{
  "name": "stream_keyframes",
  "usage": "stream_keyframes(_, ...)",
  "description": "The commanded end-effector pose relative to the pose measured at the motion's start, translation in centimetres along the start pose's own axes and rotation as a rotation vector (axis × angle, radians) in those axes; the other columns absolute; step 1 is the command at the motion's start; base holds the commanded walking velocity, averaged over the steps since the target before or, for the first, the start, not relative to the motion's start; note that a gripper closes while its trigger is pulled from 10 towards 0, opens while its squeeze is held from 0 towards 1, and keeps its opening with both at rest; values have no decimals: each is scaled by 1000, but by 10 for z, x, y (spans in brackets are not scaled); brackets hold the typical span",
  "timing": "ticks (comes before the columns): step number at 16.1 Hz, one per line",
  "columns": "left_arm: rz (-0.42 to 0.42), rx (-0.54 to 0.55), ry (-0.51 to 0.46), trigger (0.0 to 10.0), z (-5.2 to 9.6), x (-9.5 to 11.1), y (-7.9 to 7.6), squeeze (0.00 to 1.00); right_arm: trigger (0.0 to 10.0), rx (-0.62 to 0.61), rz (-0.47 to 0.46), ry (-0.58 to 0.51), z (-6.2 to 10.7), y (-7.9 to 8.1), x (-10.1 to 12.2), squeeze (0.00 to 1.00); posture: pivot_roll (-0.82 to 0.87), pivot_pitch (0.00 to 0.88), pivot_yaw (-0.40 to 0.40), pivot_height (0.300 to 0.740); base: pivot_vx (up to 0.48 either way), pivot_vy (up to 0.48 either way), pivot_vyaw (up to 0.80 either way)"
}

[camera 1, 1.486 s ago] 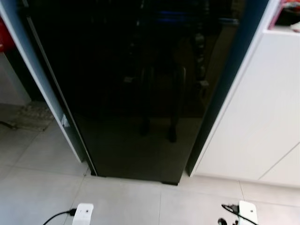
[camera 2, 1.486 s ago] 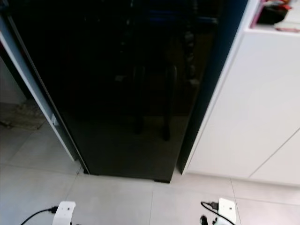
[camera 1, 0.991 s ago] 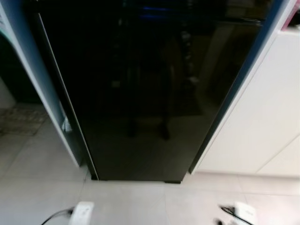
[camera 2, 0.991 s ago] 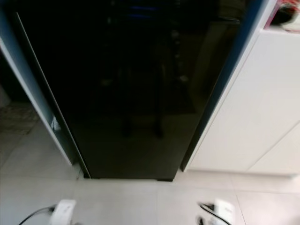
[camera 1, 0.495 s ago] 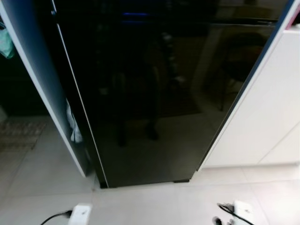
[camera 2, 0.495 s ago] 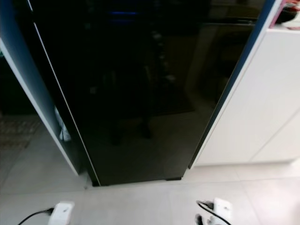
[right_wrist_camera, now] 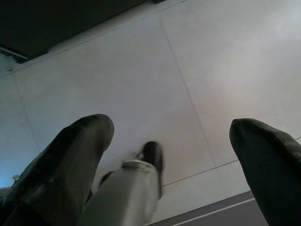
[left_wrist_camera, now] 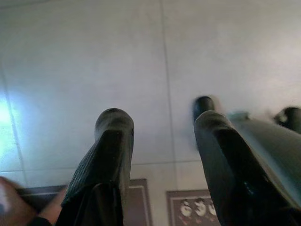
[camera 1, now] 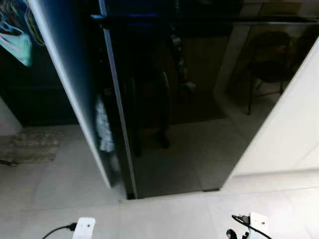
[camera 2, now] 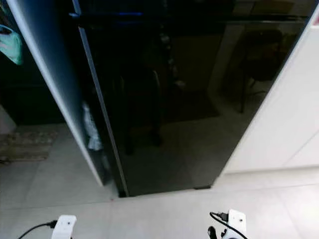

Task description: Restocking fridge

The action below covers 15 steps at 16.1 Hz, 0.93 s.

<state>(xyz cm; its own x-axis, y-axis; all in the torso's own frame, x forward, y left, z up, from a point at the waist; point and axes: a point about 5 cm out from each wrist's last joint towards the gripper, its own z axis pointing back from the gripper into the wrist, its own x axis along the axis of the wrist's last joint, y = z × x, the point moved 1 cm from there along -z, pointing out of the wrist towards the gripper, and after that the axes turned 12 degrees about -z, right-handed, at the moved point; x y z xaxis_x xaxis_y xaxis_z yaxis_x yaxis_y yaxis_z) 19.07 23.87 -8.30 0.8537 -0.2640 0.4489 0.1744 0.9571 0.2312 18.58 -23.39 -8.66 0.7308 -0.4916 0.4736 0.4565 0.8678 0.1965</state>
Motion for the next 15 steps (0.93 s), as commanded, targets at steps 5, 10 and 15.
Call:
stream_keyframes(5,6,-21,6,10000,-1,1,-8,0,10000,-23,7,-1,2,-9,1,0,43,0,-24,740,0,362,0)
stream_keyframes(10,8,-20,8,10000,-1,1,-8,0,10000,-12,47,5,2,-8,2,0,46,0,-25,740,0,363,91)
stream_keyframes(15,-6,-25,9,10000,-1,-1,-8,0,10000,-21,36,0,2,-8,1,0,38,0,-18,740,0,361,196)
